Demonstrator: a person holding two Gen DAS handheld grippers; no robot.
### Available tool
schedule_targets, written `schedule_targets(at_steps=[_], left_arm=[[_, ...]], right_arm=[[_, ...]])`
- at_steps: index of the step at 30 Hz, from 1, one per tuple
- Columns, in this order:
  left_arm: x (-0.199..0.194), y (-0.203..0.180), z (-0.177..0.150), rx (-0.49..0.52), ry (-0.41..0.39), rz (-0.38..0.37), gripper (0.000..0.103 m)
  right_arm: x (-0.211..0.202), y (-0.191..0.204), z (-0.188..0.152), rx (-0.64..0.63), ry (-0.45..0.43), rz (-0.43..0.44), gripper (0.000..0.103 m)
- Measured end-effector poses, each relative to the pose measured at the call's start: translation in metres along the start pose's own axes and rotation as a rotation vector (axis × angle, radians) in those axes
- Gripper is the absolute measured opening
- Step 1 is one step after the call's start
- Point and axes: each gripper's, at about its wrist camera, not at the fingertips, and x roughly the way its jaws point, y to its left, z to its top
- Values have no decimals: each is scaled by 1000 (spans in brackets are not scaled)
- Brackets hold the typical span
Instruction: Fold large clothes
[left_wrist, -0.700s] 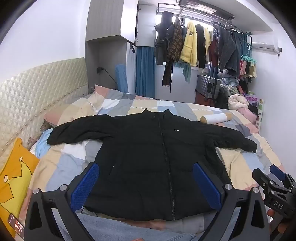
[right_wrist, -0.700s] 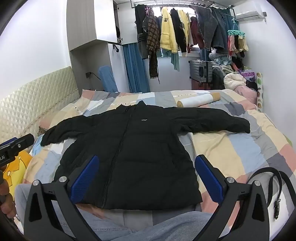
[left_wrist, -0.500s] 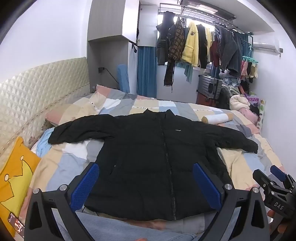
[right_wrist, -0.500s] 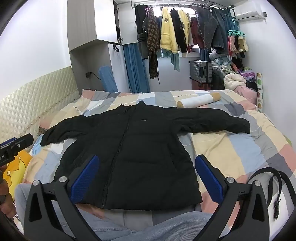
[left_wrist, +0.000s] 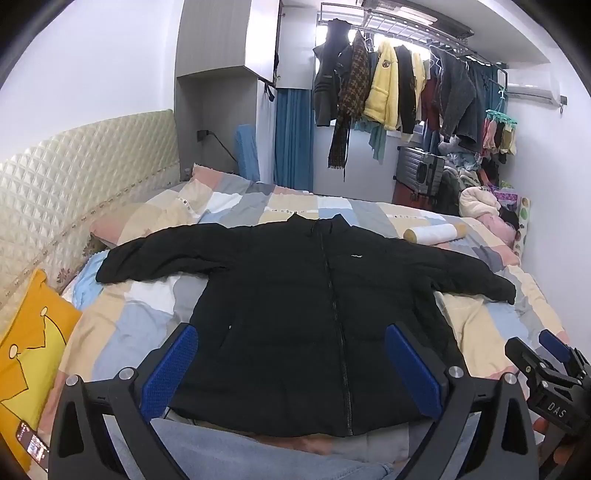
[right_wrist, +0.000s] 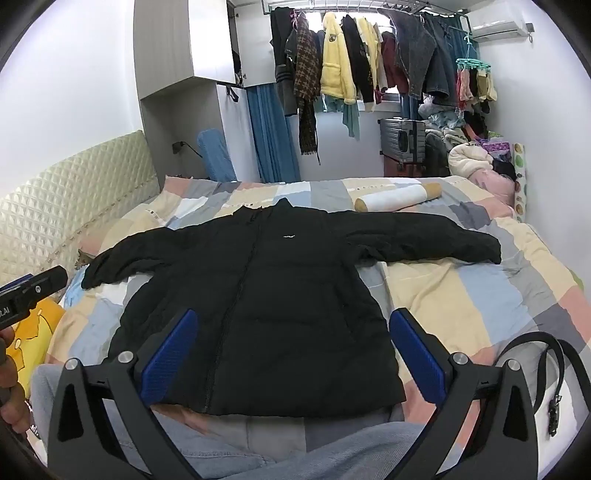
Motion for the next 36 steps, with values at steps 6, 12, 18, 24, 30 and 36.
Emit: schedule_targets(at_steps=[6, 12, 18, 24, 30, 36], left_arm=[[6, 5, -8, -4, -26, 31, 102], [3, 0, -5, -7, -19, 33, 102], [5, 0, -7, -8, -16, 31, 102], [7, -1, -7, -11, -18, 33, 102], [6, 0, -6, -8, -23, 49, 102], [7, 1, -11, -11, -17, 53, 102]], right_arm=[[2, 1, 2, -6, -3, 1, 103], [6, 2, -1, -14, 4, 2, 103], [9, 0, -4, -9, 21, -8, 103], [9, -1, -4, -7, 19, -10, 103], [8, -4, -2, -6, 19, -9, 103], [5, -7, -2, 6, 17, 23, 103]])
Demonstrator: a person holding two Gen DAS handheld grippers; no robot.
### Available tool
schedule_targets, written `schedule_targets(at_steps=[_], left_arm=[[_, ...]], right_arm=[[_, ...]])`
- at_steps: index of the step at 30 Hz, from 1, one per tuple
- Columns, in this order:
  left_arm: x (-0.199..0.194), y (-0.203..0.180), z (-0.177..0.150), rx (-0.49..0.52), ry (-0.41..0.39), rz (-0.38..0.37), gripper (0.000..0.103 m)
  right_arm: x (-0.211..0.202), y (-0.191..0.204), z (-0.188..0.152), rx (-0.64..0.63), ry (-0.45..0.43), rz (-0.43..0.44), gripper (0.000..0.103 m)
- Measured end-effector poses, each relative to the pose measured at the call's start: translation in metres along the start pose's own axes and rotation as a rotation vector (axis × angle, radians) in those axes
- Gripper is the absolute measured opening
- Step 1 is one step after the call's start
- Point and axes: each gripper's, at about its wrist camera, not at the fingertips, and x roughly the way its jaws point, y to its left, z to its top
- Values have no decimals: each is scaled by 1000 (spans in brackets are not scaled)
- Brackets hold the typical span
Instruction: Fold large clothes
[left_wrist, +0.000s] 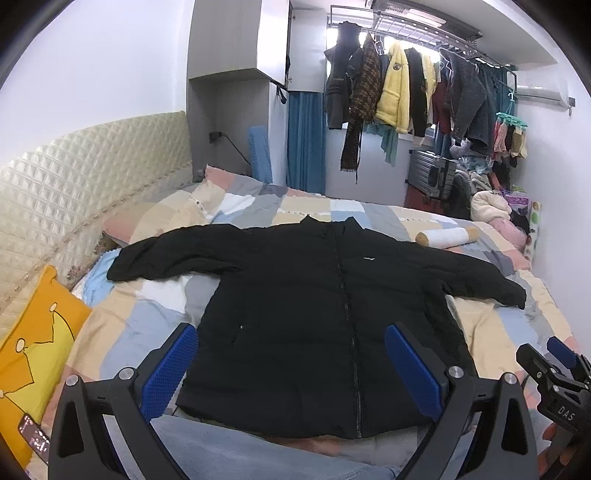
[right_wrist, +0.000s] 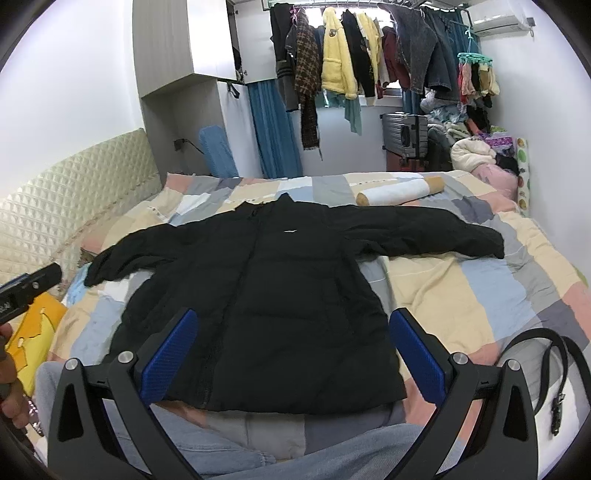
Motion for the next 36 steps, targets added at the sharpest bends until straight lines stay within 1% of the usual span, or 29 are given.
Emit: schedule_targets(at_steps=[2, 17, 22, 27, 29, 32, 34, 36], left_arm=[[-3, -1, -1, 4, 0, 1, 102], [-11, -1, 3, 2, -3, -28, 102], [-15, -1, 8, 4, 1, -38, 102], [-19, 2, 19, 1, -9, -43, 102], [-20, 0, 22, -3, -18, -54, 102], [-19, -3, 28, 3, -26, -91, 102], [-16, -4, 36, 6, -32, -120, 102], [-14, -6, 49, -13, -47, -148, 102]], right_arm=[[-1, -1, -1, 4, -1, 11, 103], [-4, -7, -6, 28, 4, -5, 103], [-4, -15, -8, 59, 7, -22, 103], [-7, -17, -7, 51, 4, -19, 103], [-7, -18, -5, 45, 1, -19, 103], [-5, -20, 0, 42, -5, -11, 103], [-1, -23, 6, 41, -3, -9, 103], [1, -29, 13, 46, -19, -10, 103]])
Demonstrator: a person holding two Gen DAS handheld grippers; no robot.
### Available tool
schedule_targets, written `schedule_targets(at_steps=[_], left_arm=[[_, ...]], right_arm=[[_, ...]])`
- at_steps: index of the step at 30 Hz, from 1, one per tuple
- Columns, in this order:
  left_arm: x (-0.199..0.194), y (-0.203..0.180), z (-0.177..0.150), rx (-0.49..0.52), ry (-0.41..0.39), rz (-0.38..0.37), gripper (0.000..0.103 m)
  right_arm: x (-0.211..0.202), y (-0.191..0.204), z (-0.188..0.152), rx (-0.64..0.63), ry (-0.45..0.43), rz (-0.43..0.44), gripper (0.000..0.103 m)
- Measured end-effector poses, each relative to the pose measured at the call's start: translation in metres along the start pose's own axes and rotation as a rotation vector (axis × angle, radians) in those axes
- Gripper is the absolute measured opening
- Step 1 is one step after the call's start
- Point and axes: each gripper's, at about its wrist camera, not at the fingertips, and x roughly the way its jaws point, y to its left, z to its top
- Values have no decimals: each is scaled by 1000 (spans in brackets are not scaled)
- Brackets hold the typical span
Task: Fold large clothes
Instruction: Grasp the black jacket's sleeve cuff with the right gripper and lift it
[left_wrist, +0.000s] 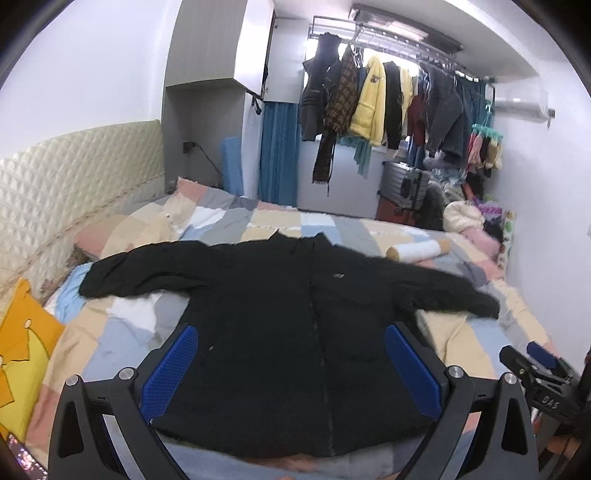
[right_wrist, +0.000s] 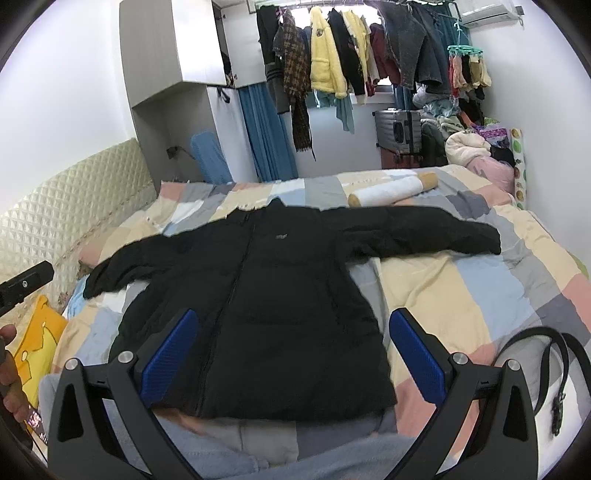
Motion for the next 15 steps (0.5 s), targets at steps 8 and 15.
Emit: schedule_targets(at_steps=[8, 15], left_arm=[[15, -8, 59, -72, -117, -96, 102], [61, -47, 102, 70, -257, -99, 102]], right_arm=[[3, -45, 54, 42, -101, -61, 103], [11, -91, 98, 14, -143, -99, 103]])
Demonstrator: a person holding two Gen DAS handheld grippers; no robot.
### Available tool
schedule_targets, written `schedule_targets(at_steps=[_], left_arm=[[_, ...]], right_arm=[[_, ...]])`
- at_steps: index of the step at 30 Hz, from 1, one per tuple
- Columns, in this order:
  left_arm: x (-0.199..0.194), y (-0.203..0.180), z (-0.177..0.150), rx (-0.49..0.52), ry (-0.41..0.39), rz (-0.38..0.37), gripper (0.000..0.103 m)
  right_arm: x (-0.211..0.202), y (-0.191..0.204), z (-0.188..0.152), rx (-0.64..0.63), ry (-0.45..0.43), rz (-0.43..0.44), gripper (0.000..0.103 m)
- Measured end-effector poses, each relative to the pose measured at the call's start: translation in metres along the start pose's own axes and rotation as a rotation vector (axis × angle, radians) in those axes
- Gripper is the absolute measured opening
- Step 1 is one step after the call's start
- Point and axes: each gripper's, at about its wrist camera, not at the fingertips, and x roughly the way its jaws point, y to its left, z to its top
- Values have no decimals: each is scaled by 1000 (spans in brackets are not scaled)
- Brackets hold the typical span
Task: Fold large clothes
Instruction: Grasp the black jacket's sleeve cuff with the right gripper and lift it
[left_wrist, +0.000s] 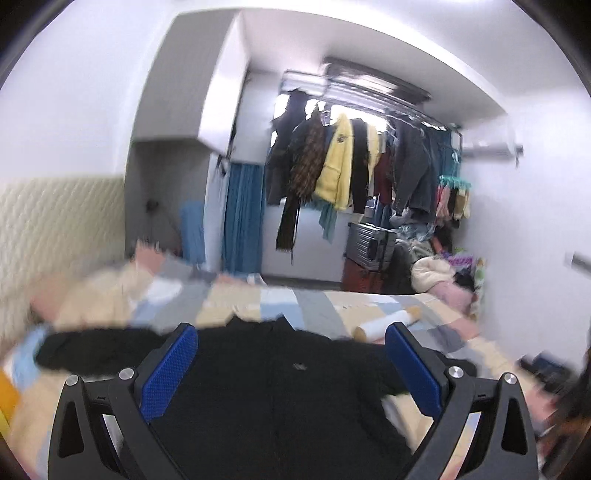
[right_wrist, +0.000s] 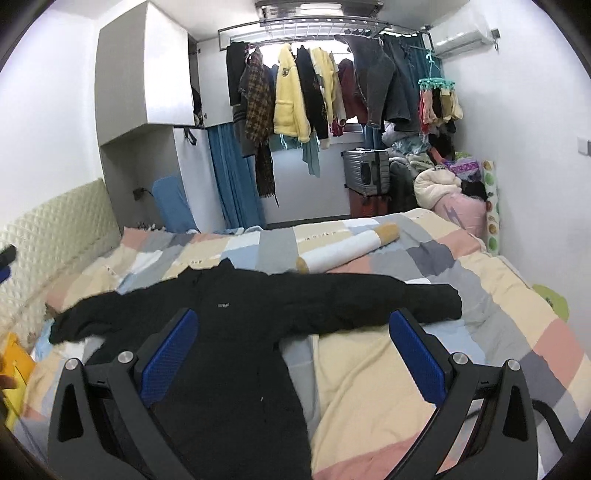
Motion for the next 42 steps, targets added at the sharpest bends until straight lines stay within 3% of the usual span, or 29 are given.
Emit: schedule_targets(at_steps=[2, 8, 16, 26, 30, 33, 36, 37, 42], left_arm=[[19, -5, 5, 16, -23, 10, 102], [78, -18, 2, 22, 44, -34, 102], [128, -12, -67, 13, 175, -53, 102], [159, 25, -140, 31, 233, 51, 102], [173, 41, -160, 15, 256, 86, 102], [187, 47, -172, 2, 281, 88, 102], [206, 45, -182, 19, 314, 84, 102], [211, 45, -184, 21, 324, 80, 102], [212, 54, -199, -6, 351, 77, 102]], right_arm=[[9, -17, 13, -4, -18, -23, 103], [60, -77, 34, 25, -17, -109, 103], [163, -175, 8, 81, 98, -221, 103], [254, -294, -68, 468, 130, -247, 95], [290, -325, -103, 651, 144, -186, 95], [307, -340, -122, 752, 104, -150, 95], [309, -346, -125, 792, 8, -128, 95], [309, -347, -125, 801, -21, -115, 93], [315, -357, -125, 834, 9, -120, 54]])
